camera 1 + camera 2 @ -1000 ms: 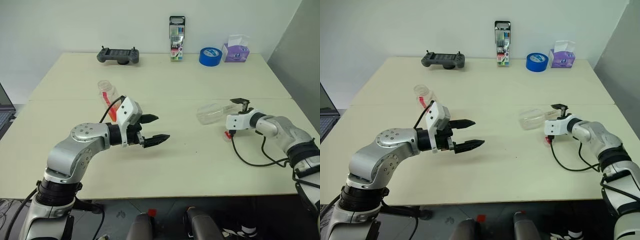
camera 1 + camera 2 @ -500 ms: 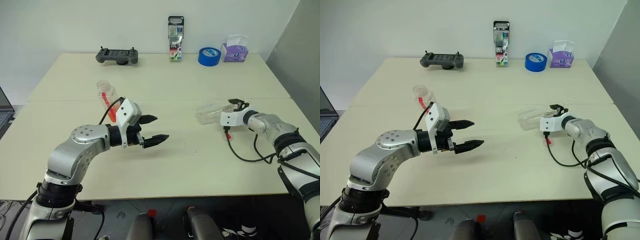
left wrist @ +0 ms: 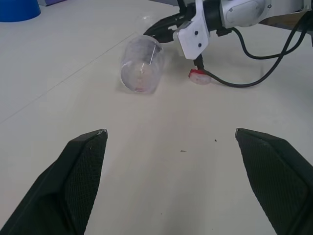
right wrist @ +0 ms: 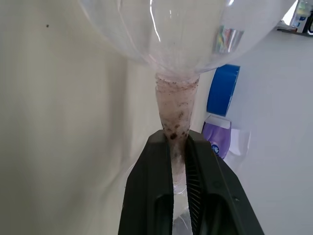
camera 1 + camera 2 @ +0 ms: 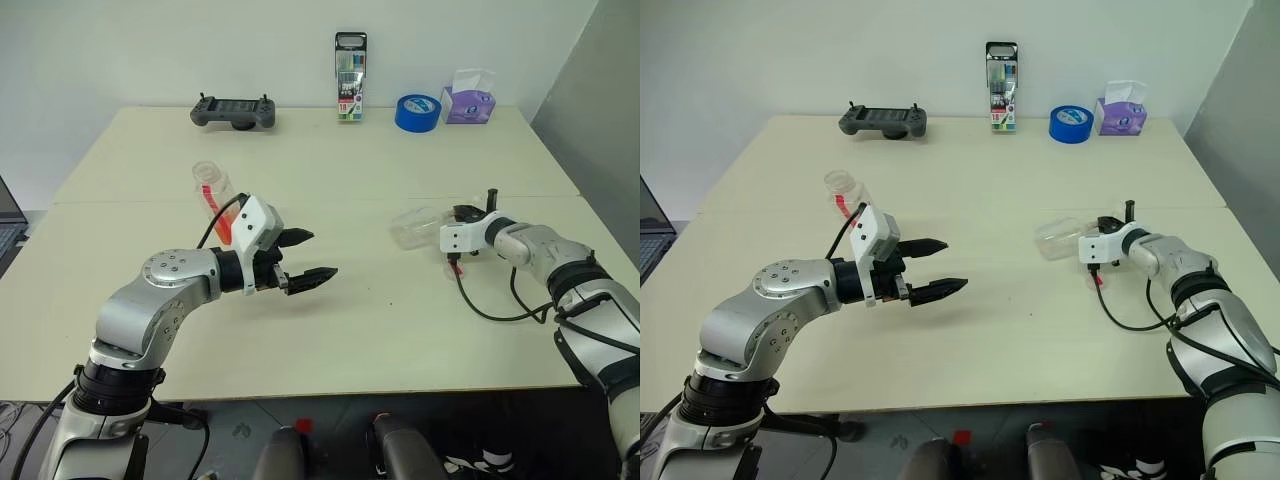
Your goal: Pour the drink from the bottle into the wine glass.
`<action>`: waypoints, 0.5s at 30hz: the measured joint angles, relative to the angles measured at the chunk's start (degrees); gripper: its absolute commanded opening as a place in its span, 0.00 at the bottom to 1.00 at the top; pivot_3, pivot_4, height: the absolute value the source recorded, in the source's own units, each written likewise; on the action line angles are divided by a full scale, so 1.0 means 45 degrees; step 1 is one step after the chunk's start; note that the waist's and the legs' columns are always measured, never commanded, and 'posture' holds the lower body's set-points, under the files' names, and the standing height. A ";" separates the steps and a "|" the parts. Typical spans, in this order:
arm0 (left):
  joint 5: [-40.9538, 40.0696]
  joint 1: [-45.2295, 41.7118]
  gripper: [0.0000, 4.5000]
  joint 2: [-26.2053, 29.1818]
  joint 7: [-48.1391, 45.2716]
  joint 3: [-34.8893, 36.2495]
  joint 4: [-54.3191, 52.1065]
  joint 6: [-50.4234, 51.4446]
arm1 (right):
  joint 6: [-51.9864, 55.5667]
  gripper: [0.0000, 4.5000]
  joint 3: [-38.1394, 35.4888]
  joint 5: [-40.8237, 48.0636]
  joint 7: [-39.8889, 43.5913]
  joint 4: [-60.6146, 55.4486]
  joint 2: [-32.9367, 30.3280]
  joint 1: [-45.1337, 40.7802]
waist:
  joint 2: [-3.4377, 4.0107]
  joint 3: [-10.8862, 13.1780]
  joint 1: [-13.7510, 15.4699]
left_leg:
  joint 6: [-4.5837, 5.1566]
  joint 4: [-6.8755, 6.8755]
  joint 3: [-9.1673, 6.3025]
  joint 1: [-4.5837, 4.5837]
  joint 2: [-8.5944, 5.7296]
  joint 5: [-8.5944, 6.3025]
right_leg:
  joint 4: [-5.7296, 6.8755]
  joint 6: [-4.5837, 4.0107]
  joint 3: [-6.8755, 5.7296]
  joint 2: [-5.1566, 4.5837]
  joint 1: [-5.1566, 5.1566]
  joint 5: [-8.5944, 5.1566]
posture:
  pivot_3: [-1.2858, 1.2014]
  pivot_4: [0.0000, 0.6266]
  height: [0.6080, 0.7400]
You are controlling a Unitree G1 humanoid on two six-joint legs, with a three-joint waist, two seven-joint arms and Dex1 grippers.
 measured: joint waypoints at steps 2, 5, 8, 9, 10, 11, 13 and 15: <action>-0.0063 0.0381 1.00 0.0152 0.0011 0.0133 -0.0203 0.0020 | -0.0168 0.02 -0.0338 0.0404 0.0005 0.0002 0.0291 -0.0003 | 0.0000 0.0000 -0.0036 | 0.0000 -0.0005 -0.0002 0.0000 0.0002 0.0000 | 0.0000 0.0000 0.0001 0.0002 -0.0002 0.0000 | 0.52 0.24 1.00; -0.0202 0.1185 1.00 0.0293 0.0169 0.0827 -0.0404 0.0087 | -0.0275 0.02 -0.1717 0.1932 0.0440 -0.0056 0.1105 -0.0040 | 0.0001 0.0001 -0.0221 | 0.0000 -0.0015 -0.0007 0.0000 0.0019 -0.0001 | 0.0003 -0.0001 0.0000 0.0001 -0.0010 0.0001 | 0.52 0.24 1.00; -0.0459 0.2147 1.00 0.0338 0.0593 0.1908 -0.0897 0.0125 | 0.0006 0.02 -0.3328 0.3850 0.1433 -0.0171 0.2043 -0.0248 | 0.0001 0.0001 -0.0361 | 0.0002 -0.0025 -0.0018 0.0004 0.0037 -0.0003 | 0.0007 -0.0002 -0.0010 -0.0001 -0.0010 0.0001 | 0.52 0.24 1.00; -0.0586 0.2712 1.00 0.0362 0.0743 0.2423 -0.1219 0.0182 | 0.0314 0.02 -0.4083 0.4724 0.2009 -0.0249 0.2575 -0.0359 | 0.0001 0.0000 -0.0414 | 0.0002 -0.0030 -0.0022 0.0013 0.0044 -0.0006 | 0.0009 -0.0003 -0.0004 0.0000 -0.0010 0.0002 | 0.52 0.24 1.00; -0.0701 0.3191 1.00 0.0388 0.0878 0.2758 -0.1438 0.0296 | 0.0603 0.02 -0.4712 0.5515 0.2469 -0.0369 0.3068 -0.0408 | 0.0001 0.0000 -0.0439 | 0.0004 -0.0035 -0.0032 0.0024 0.0050 -0.0008 | 0.0013 -0.0004 -0.0003 0.0000 -0.0005 0.0003 | 0.52 0.24 1.00; -0.0745 0.3800 1.00 0.0410 0.0989 0.3137 -0.1733 0.0336 | 0.1037 0.02 -0.5364 0.6414 0.3034 -0.0523 0.3730 -0.0451 | 0.0000 0.0000 -0.0476 | 0.0004 -0.0042 -0.0040 0.0037 0.0060 -0.0010 | 0.0013 -0.0004 0.0001 0.0002 -0.0007 0.0004 | 0.52 0.24 1.00; -0.0792 0.4926 1.00 0.0392 0.1299 0.3773 -0.2092 0.0379 | 0.2354 0.02 -0.7016 0.8522 0.4154 -0.0790 0.5165 -0.0496 | 0.0002 0.0001 -0.0484 | 0.0007 -0.0049 -0.0057 0.0047 0.0080 -0.0013 | 0.0027 -0.0004 -0.0015 0.0001 -0.0001 0.0004 | 0.52 0.24 1.00; -0.0920 0.5495 1.00 0.0152 0.1720 0.4312 -0.2379 0.0360 | 0.3514 0.02 -0.8002 0.9987 0.4893 -0.0998 0.6322 -0.0510 | 0.0003 0.0002 -0.0400 | 0.0008 -0.0043 -0.0061 0.0042 0.0084 -0.0013 | 0.0027 -0.0005 -0.0032 -0.0007 0.0003 0.0004 | 0.52 0.24 1.00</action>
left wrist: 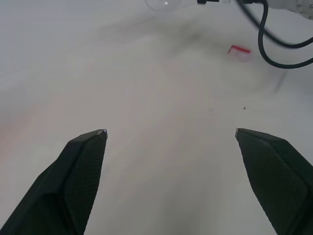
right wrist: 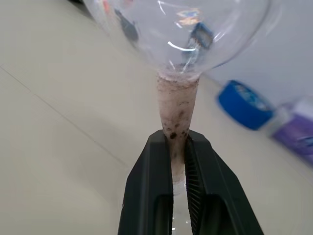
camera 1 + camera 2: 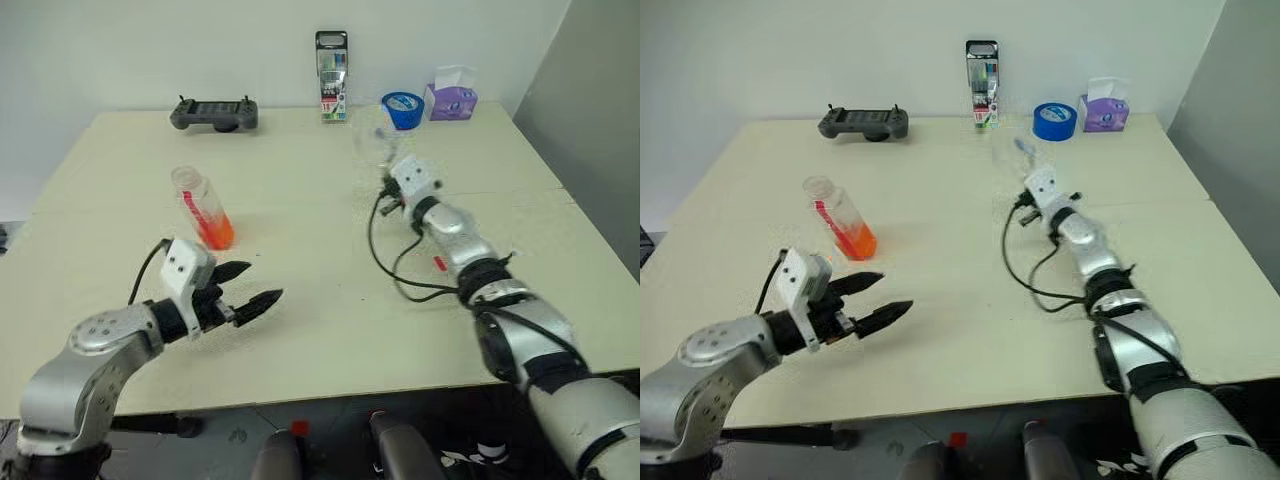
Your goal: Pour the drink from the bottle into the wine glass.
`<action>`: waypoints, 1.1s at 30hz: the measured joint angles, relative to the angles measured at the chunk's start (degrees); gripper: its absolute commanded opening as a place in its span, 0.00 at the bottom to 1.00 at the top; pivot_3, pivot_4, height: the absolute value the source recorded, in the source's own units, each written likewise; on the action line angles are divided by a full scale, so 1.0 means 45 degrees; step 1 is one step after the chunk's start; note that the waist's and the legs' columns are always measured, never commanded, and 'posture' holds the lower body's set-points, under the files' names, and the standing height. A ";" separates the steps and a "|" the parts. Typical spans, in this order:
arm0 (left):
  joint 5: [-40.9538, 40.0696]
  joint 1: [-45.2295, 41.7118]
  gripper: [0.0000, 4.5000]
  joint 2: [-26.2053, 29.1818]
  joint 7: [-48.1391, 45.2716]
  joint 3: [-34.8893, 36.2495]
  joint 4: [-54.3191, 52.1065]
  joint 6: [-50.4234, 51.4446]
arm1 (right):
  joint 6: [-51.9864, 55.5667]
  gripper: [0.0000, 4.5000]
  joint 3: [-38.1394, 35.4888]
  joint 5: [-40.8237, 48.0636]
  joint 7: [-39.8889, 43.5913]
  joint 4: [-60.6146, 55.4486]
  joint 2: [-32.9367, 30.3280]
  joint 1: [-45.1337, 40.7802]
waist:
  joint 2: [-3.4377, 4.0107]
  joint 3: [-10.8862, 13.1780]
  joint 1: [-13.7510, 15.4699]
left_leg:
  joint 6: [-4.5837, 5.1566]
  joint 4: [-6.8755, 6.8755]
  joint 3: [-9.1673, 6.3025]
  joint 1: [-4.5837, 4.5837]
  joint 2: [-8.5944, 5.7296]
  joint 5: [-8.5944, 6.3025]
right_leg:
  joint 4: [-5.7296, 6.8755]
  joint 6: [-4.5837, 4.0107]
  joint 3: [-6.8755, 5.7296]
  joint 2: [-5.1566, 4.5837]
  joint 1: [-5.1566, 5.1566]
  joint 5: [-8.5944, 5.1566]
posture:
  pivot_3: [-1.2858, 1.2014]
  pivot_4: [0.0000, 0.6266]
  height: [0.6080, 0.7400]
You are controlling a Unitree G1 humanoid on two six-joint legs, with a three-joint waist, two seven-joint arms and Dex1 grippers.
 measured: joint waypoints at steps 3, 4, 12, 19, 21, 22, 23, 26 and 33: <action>0.0015 0.0850 1.00 -0.0280 0.0600 0.0744 -0.0595 -0.0377 | 0.1101 0.02 -0.0629 0.1250 0.0737 -0.0235 0.1319 -0.0012 | 0.0002 0.0001 0.0136 | -0.0001 0.0009 -0.0002 -0.0021 -0.0046 0.0001 | -0.0012 0.0000 -0.0014 -0.0055 0.0002 0.0000 | 0.52 0.24 1.00; 0.0034 0.1153 1.00 -0.0350 0.0701 0.0951 -0.0777 -0.0488 | 0.1250 0.02 -0.0742 0.1456 0.0856 -0.0243 0.1680 -0.0011 | 0.0001 0.0001 0.0148 | -0.0001 0.0016 -0.0001 -0.0030 -0.0054 0.0001 | -0.0019 0.0001 -0.0013 -0.0071 0.0002 0.0000 | 0.52 0.24 1.00; -0.0067 0.2929 1.00 -0.0941 0.1129 0.1717 -0.1571 -0.1266 | 0.0159 0.02 -0.0762 0.1742 0.1021 0.0102 0.3557 0.0122 | -0.0002 -0.0001 0.0141 | -0.0002 0.0022 0.0017 -0.0052 -0.0078 0.0001 | -0.0032 0.0002 -0.0022 -0.0092 -0.0006 -0.0001 | 0.52 0.24 1.00; -0.0106 0.3134 1.00 -0.0997 0.1397 0.1718 -0.1744 -0.1478 | -0.1219 0.02 0.0559 0.0138 0.0023 0.0916 0.3528 0.0902 | -0.0011 -0.0006 0.0082 | -0.0002 0.0016 0.0027 -0.0048 -0.0064 0.0001 | -0.0030 0.0002 -0.0018 -0.0078 -0.0010 -0.0002 | 0.52 0.24 1.00; -0.0117 0.3120 1.00 -0.0964 0.1413 0.1720 -0.1743 -0.1477 | -0.1578 0.02 0.0824 -0.0235 -0.0260 0.0979 0.3502 0.1096 | -0.0009 -0.0006 0.0070 | -0.0002 0.0014 0.0029 -0.0046 -0.0064 0.0001 | -0.0028 0.0002 -0.0014 -0.0076 -0.0011 -0.0002 | 0.52 0.24 1.00; -0.0139 0.3102 1.00 -0.0947 0.1414 0.1720 -0.1744 -0.1476 | -0.1700 0.02 0.0933 -0.0343 -0.0388 0.0985 0.3502 0.1101 | -0.0011 -0.0007 0.0064 | -0.0002 0.0015 0.0026 -0.0044 -0.0063 0.0002 | -0.0027 0.0001 -0.0016 -0.0074 -0.0010 -0.0002 | 0.52 0.24 1.00; -0.0159 0.3100 1.00 -0.0935 0.1413 0.1720 -0.1744 -0.1476 | -0.1731 0.02 0.0954 -0.0378 -0.0446 0.0985 0.3505 0.1100 | -0.0012 -0.0008 0.0068 | -0.0002 0.0016 0.0021 -0.0044 -0.0063 0.0002 | -0.0027 0.0001 -0.0021 -0.0074 -0.0007 -0.0002 | 0.52 0.24 1.00; -0.0235 0.3002 1.00 -0.0862 0.1456 0.1721 -0.1743 -0.1438 | -0.1693 0.02 0.0744 -0.0164 -0.0451 0.1046 0.3509 0.1103 | -0.0012 -0.0007 0.0092 | -0.0002 0.0018 0.0018 -0.0046 -0.0067 0.0002 | -0.0028 0.0002 -0.0025 -0.0075 -0.0004 -0.0002 | 0.52 0.24 1.00; -0.0312 0.2827 1.00 -0.0719 0.1620 0.1721 -0.1738 -0.1422 | -0.1659 0.24 0.0497 -0.0047 -0.0365 0.1110 0.3508 0.1145 | -0.0013 -0.0008 0.0092 | -0.0002 0.0018 0.0014 -0.0044 -0.0065 0.0002 | -0.0030 0.0002 -0.0028 -0.0075 -0.0003 -0.0002 | 0.52 0.24 1.00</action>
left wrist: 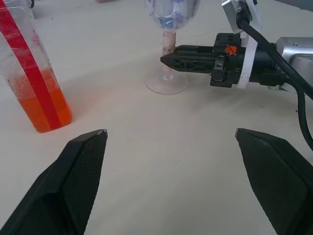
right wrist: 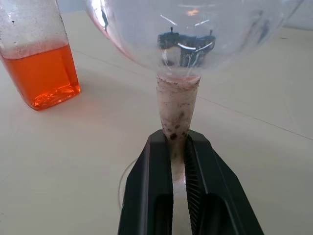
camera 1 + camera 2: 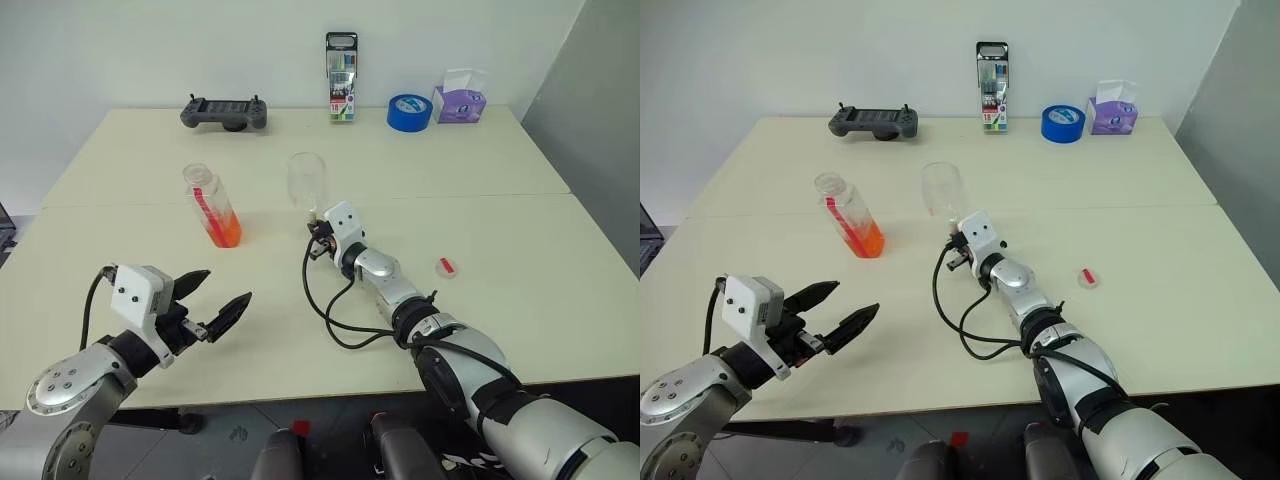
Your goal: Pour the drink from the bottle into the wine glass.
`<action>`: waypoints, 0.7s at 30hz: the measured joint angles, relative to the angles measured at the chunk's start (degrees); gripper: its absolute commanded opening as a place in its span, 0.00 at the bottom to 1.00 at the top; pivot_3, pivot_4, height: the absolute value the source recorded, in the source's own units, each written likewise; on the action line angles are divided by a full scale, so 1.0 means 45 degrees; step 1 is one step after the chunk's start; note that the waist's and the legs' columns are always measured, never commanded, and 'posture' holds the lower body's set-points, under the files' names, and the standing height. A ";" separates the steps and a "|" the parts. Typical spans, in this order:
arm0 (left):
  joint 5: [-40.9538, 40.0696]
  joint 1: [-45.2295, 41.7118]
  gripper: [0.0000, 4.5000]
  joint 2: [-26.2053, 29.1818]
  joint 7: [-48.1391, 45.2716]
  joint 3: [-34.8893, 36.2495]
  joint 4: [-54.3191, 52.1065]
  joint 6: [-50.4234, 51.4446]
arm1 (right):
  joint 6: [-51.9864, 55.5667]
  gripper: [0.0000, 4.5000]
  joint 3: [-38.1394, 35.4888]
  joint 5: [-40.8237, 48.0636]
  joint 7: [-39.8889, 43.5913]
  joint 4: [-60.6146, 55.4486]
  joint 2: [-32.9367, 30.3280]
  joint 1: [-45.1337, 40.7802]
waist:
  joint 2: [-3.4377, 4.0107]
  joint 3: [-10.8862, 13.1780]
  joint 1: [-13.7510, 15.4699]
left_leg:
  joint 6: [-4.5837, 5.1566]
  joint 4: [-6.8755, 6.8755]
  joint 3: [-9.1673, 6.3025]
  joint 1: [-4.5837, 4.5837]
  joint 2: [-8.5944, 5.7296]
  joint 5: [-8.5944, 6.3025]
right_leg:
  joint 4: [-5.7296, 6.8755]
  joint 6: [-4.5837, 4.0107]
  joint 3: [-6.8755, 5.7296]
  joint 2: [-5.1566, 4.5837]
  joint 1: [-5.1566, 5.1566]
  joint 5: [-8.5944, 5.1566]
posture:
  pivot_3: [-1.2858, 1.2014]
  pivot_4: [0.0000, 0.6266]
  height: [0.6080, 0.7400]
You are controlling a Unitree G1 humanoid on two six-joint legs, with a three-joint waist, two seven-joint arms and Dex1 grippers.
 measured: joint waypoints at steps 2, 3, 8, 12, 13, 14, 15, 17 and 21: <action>-0.0075 -0.0044 1.00 0.0086 -0.0003 0.0001 0.0010 0.0002 | 0.0055 0.38 -0.0009 0.0007 0.0057 0.0009 -0.0008 0.0079 | 0.0000 0.0000 0.0000 | 0.0000 0.0000 0.0002 0.0000 -0.0001 0.0000 | -0.0002 0.0000 0.0002 0.0000 0.0000 0.0000 | 0.52 0.24 1.00; -0.0109 -0.0051 1.00 0.0126 -0.0007 0.0001 0.0025 0.0002 | 0.0069 0.47 -0.0009 0.0008 0.0091 0.0011 -0.0014 0.0140 | 0.0001 0.0001 -0.0003 | 0.0000 -0.0001 0.0004 0.0000 -0.0001 0.0000 | -0.0002 0.0000 0.0003 0.0000 -0.0001 0.0000 | 0.52 0.24 1.00; -0.0165 -0.0188 1.00 0.0210 -0.0066 0.0000 0.0272 -0.0009 | 0.0070 0.88 -0.0002 0.0006 0.0228 0.0012 -0.0039 0.0345 | 0.0001 0.0001 -0.0015 | 0.0000 -0.0002 0.0003 0.0000 0.0003 0.0000 | -0.0001 0.0001 0.0002 0.0006 -0.0003 -0.0001 | 0.52 0.24 1.00; -0.0136 -0.0328 1.00 0.0226 -0.0217 -0.0021 0.0573 -0.0039 | -0.0010 0.99 0.0047 -0.0060 0.0326 -0.0010 -0.0070 0.0546 | 0.0001 0.0001 -0.0014 | 0.0000 -0.0002 0.0005 -0.0001 0.0002 0.0000 | -0.0003 0.0001 0.0004 0.0008 -0.0002 -0.0001 | 0.52 0.24 1.00; -0.0126 -0.0378 1.00 0.0226 -0.0220 -0.0029 0.0610 -0.0051 | -0.0063 0.99 0.0066 -0.0081 0.0385 -0.0030 -0.0084 0.0651 | 0.0001 0.0001 -0.0014 | 0.0000 -0.0002 0.0005 -0.0001 0.0002 0.0000 | -0.0003 0.0001 0.0004 0.0009 -0.0002 -0.0001 | 0.52 0.24 1.00; -0.0079 -0.0454 1.00 0.0226 -0.0211 -0.0049 0.0671 -0.0070 | -0.0115 0.99 0.0094 -0.0094 0.0443 -0.0166 -0.0114 0.0851 | 0.0001 0.0000 -0.0009 | 0.0000 -0.0002 0.0003 -0.0001 0.0002 0.0000 | -0.0003 0.0001 0.0002 0.0009 -0.0001 -0.0001 | 0.52 0.24 1.00; 0.0037 -0.0538 1.00 0.0226 -0.0183 -0.0080 0.0820 -0.0124 | -0.0231 0.99 0.0148 -0.0098 0.0495 -0.0386 -0.0145 0.1095 | 0.0001 0.0000 -0.0008 | 0.0000 -0.0002 0.0002 0.0000 0.0001 0.0000 | -0.0003 0.0001 0.0002 0.0009 -0.0001 -0.0001 | 0.52 0.24 1.00; 0.0403 -0.0665 1.00 0.0204 0.0029 -0.0200 0.1097 -0.0314 | -0.0416 0.99 0.0194 -0.0102 0.0614 -0.0993 -0.0203 0.1597 | -0.0004 -0.0003 -0.0010 | 0.0000 -0.0003 0.0003 0.0002 0.0004 0.0000 | -0.0003 0.0002 0.0005 0.0011 0.0000 -0.0001 | 0.52 0.24 1.00; 0.1108 -0.0923 1.00 -0.0397 0.0770 -0.0386 0.1510 -0.0747 | -0.0501 0.99 0.0834 -0.0090 0.1707 -0.4452 -0.0960 0.4099 | -0.0014 -0.0013 0.0109 | -0.0002 -0.0006 -0.0014 -0.0006 -0.0003 -0.0002 | -0.0017 0.0012 -0.0011 -0.0008 0.0009 -0.0007 | 0.52 0.24 1.00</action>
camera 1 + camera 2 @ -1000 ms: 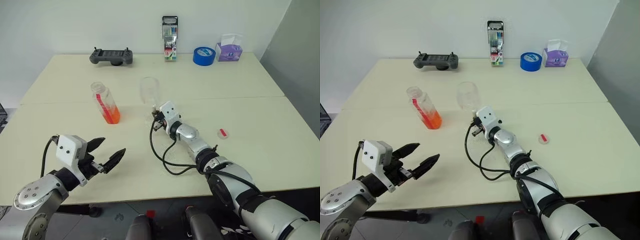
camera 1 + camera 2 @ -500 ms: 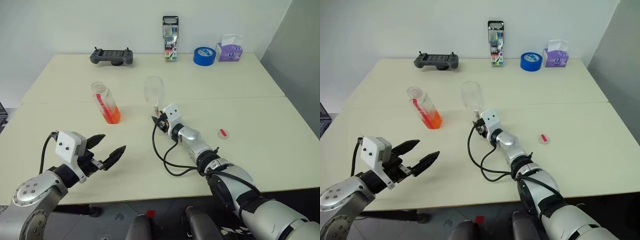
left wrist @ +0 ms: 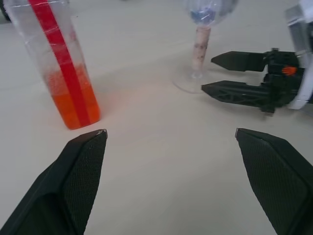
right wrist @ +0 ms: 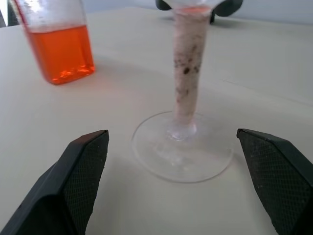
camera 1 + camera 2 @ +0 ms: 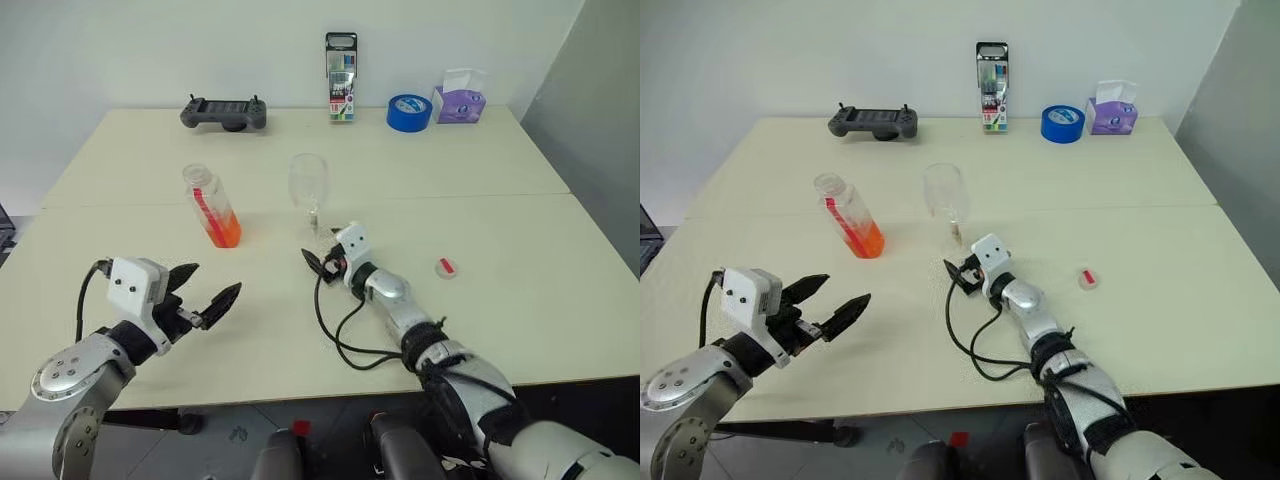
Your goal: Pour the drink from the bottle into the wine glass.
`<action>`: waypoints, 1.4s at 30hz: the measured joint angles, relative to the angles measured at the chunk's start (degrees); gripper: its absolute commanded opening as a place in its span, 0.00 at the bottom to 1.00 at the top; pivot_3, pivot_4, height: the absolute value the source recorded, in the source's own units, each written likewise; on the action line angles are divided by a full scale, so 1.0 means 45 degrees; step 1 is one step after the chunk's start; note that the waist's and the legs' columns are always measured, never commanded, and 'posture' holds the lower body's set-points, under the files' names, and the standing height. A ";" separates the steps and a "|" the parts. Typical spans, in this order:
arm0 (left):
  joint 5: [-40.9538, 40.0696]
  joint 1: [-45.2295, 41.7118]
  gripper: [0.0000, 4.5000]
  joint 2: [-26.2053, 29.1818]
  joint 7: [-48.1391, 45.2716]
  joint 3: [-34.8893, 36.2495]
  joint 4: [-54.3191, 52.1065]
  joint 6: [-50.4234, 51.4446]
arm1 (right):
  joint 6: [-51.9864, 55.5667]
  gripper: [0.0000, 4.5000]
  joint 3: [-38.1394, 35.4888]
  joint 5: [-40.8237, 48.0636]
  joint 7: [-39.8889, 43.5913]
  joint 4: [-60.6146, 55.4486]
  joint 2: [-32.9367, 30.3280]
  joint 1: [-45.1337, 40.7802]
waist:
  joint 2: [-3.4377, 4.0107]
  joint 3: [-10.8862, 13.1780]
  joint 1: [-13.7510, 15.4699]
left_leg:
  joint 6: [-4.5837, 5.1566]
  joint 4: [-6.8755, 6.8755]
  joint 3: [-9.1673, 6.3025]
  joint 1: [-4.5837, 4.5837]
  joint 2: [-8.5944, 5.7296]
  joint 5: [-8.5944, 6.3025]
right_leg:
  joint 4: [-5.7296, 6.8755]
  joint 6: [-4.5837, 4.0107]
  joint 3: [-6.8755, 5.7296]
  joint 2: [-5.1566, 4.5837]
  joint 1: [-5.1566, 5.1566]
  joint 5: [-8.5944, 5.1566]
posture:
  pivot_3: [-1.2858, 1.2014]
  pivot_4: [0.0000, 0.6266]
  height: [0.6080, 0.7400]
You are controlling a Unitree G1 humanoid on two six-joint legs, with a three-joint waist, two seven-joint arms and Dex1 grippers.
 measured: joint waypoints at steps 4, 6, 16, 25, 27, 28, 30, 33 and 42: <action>0.0699 -0.0507 1.00 -0.0775 0.1165 -0.0075 0.0591 -0.0398 | 0.1948 0.99 0.0424 0.0551 0.1758 -0.5372 -0.2064 0.3071 | -0.0008 -0.0004 0.0272 | -0.0001 0.0026 0.0000 -0.0001 -0.0022 0.0000 | 0.0008 0.0013 0.0026 -0.0024 0.0004 -0.0002 | 0.52 0.24 1.00; 0.1144 -0.0992 1.00 -0.1183 0.1793 -0.0177 0.0915 -0.0693 | 0.3782 0.99 0.0372 0.1114 0.2402 -0.7960 -0.3209 0.3927 | -0.0006 -0.0003 0.0310 | 0.0000 0.0033 0.0010 0.0010 -0.0020 0.0001 | 0.0009 0.0016 0.0050 -0.0017 0.0002 -0.0003 | 0.52 0.24 1.00; 0.2793 -0.3169 1.00 -0.2340 0.3481 -0.1236 0.2904 -0.1798 | 1.2200 0.99 -0.0520 0.6808 0.5019 -1.6620 -0.7359 0.3042 | -0.0023 -0.0013 0.0304 | 0.0003 0.0009 0.0008 0.0011 0.0002 -0.0002 | 0.0010 0.0014 0.0015 0.0070 0.0000 -0.0001 | 0.52 0.24 1.00; 0.3310 -0.4625 1.00 -0.2701 0.3535 -0.1741 0.4316 -0.2409 | 1.5581 0.99 -0.1046 1.0019 0.4507 -1.8660 -0.8252 0.2924 | -0.0033 -0.0017 0.0366 | 0.0004 0.0017 0.0032 0.0001 -0.0003 -0.0002 | 0.0004 0.0070 0.0036 0.0103 -0.0001 -0.0034 | 0.52 0.24 1.00; 0.3380 -0.4803 1.00 -0.2711 0.3584 -0.1759 0.4549 -0.2496 | 1.5738 0.99 -0.1059 1.0137 0.4272 -1.8779 -0.8255 0.2878 | -0.0033 -0.0017 0.0364 | 0.0004 0.0017 0.0032 0.0001 -0.0001 -0.0002 | 0.0004 0.0070 0.0037 0.0102 -0.0003 -0.0034 | 0.52 0.24 1.00; 0.3433 -0.4847 1.00 -0.2711 0.3592 -0.1759 0.4635 -0.2594 | 1.5790 0.99 -0.1074 1.0199 0.4161 -1.8789 -0.8256 0.2852 | -0.0033 -0.0017 0.0364 | 0.0004 0.0017 0.0031 0.0002 0.0000 -0.0002 | 0.0004 0.0070 0.0036 0.0102 -0.0003 -0.0034 | 0.52 0.24 1.00; 0.3543 -0.4979 1.00 -0.2709 0.3615 -0.1758 0.4903 -0.2711 | 1.5898 0.99 -0.1076 1.0343 0.3939 -1.8792 -0.8253 0.2773 | -0.0033 -0.0017 0.0376 | 0.0004 0.0017 0.0030 0.0001 0.0000 -0.0002 | 0.0005 0.0070 0.0035 0.0102 -0.0003 -0.0034 | 0.52 0.24 1.00; 0.3615 -0.5090 1.00 -0.2709 0.3624 -0.1757 0.5321 -0.2930 | 1.5972 0.99 -0.1078 1.0529 0.3669 -1.8825 -0.8253 0.2738 | -0.0033 -0.0017 0.0386 | 0.0004 0.0017 0.0031 0.0000 0.0001 -0.0001 | 0.0004 0.0070 0.0036 0.0101 -0.0003 -0.0034 | 0.52 0.24 1.00; 0.3740 -0.5925 1.00 -0.2715 0.3206 -0.1848 0.7254 -0.4019 | 1.5972 0.99 -0.1078 1.0549 0.3173 -1.8929 -0.8263 0.2742 | -0.0034 -0.0017 0.0437 | 0.0004 0.0020 0.0031 -0.0001 0.0000 -0.0001 | 0.0004 0.0071 0.0034 0.0101 -0.0003 -0.0034 | 0.52 0.24 1.00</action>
